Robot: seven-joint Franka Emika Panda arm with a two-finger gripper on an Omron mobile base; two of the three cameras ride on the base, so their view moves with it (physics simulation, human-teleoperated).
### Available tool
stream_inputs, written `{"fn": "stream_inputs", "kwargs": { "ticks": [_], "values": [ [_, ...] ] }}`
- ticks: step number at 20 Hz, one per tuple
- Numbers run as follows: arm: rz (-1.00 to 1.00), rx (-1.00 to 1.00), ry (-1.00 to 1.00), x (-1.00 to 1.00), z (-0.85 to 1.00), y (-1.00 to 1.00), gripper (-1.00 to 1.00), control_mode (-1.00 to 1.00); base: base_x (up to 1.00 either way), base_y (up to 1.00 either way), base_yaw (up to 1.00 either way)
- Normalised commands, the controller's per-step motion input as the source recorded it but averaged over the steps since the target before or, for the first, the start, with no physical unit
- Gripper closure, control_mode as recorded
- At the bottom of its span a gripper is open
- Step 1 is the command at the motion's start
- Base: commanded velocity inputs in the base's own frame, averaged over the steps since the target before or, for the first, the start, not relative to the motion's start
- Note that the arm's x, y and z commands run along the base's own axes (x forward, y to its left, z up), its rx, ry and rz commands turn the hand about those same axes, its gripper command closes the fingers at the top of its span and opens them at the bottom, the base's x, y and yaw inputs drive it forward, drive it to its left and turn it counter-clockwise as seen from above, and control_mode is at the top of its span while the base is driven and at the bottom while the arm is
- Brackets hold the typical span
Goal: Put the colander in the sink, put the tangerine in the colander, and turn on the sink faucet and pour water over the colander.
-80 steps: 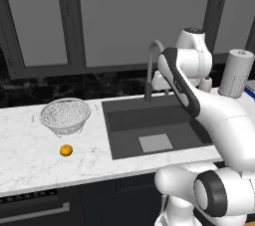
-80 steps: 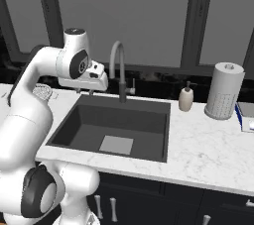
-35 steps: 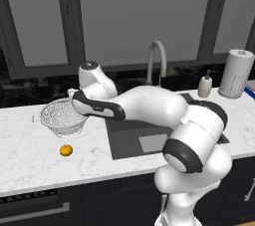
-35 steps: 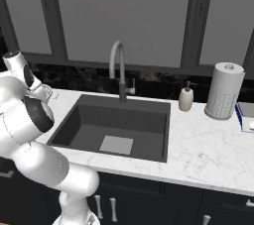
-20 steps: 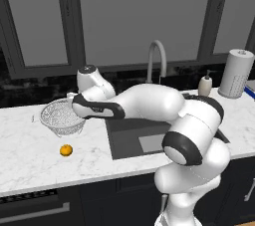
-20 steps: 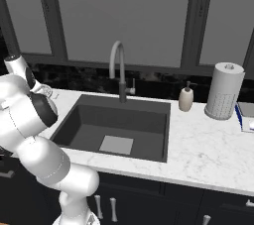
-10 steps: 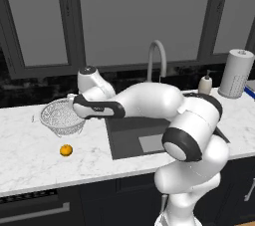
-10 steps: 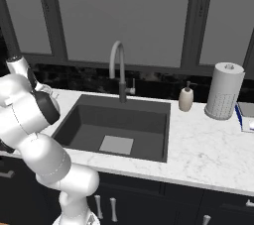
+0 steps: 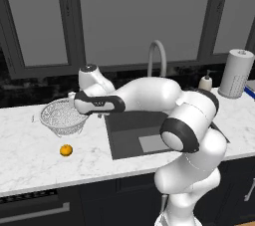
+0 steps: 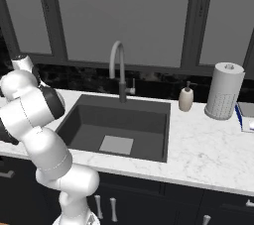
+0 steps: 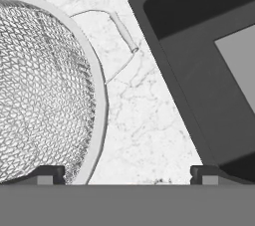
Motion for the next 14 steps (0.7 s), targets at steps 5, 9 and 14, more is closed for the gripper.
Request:
{"fn": "stream_inputs", "kwargs": {
  "ticks": [5, 9, 14],
  "values": [
    [0.0, 0.0, -0.01, 0.0, 0.0, 0.11, -1.0, -1.0, 0.0, 0.0, 0.0],
    [0.0, 0.0, 0.0, 0.0, -0.01, 0.06, -1.0, -1.0, 0.0, 0.0, 0.0],
    [0.0, 0.0, 0.0, 0.05, -0.36, 0.0, -1.0, -1.0, 0.0, 0.0, 0.0]
  ]
}}
